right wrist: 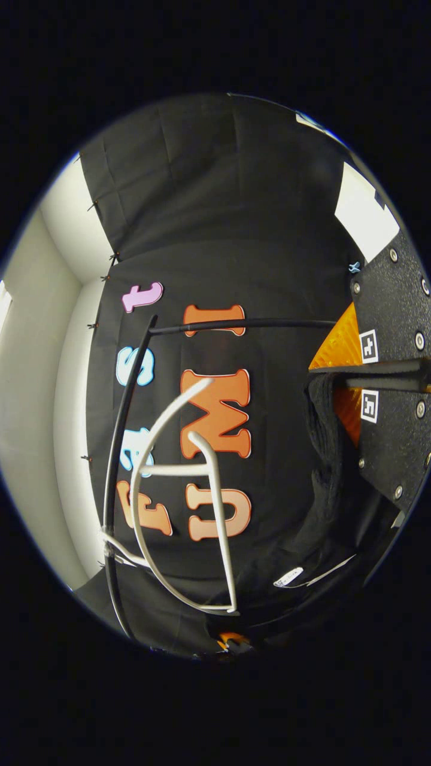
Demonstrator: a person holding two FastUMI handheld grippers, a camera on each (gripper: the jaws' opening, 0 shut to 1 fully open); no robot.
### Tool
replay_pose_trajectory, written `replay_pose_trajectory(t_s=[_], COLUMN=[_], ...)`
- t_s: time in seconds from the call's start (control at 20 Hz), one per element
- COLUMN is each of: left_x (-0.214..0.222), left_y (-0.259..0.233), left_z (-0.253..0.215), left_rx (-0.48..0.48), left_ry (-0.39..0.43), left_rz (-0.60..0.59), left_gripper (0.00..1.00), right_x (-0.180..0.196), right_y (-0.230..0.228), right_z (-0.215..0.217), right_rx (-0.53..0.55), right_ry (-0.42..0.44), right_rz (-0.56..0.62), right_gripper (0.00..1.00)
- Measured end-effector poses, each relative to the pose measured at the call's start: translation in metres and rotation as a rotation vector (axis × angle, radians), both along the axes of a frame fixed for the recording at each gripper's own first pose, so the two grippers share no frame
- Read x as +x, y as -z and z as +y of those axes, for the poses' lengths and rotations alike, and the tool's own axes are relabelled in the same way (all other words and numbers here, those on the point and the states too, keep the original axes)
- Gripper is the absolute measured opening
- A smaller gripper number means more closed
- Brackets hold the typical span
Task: Grasp the clothes on the hanger with both hands and then place them into the laundry hamper below.
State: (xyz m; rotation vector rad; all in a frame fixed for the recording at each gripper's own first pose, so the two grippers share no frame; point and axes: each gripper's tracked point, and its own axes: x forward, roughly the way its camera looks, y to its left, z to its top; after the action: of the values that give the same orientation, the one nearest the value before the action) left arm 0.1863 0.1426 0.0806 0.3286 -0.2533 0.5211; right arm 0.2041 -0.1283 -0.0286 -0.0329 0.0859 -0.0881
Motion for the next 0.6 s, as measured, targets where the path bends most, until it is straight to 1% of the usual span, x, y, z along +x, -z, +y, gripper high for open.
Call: replay_pose_trajectory(t_s=[0.15,0.3,0.45,0.6], left_x=[-0.01,-0.022,-0.037,-0.052], left_y=[0.009,0.026,0.05,0.084], left_z=[0.007,0.004,-0.008,-0.032], left_rx=[-0.001,-0.035,-0.046,-0.051], left_ry=[-0.005,0.012,0.04,0.082], left_rz=[0.024,0.074,0.138,0.218], left_gripper=[0.1,0.1,0.1,0.1], right_x=[-0.01,-0.022,-0.036,-0.049], right_y=[0.003,0.007,0.02,0.041], right_z=[0.015,0.032,0.054,0.081], right_rx=[0.012,0.032,0.027,0.017], right_ry=[-0.027,-0.058,-0.099,-0.149], right_rz=[0.008,0.018,0.041,0.08], right_gripper=[0.02,0.02,0.02,0.02])
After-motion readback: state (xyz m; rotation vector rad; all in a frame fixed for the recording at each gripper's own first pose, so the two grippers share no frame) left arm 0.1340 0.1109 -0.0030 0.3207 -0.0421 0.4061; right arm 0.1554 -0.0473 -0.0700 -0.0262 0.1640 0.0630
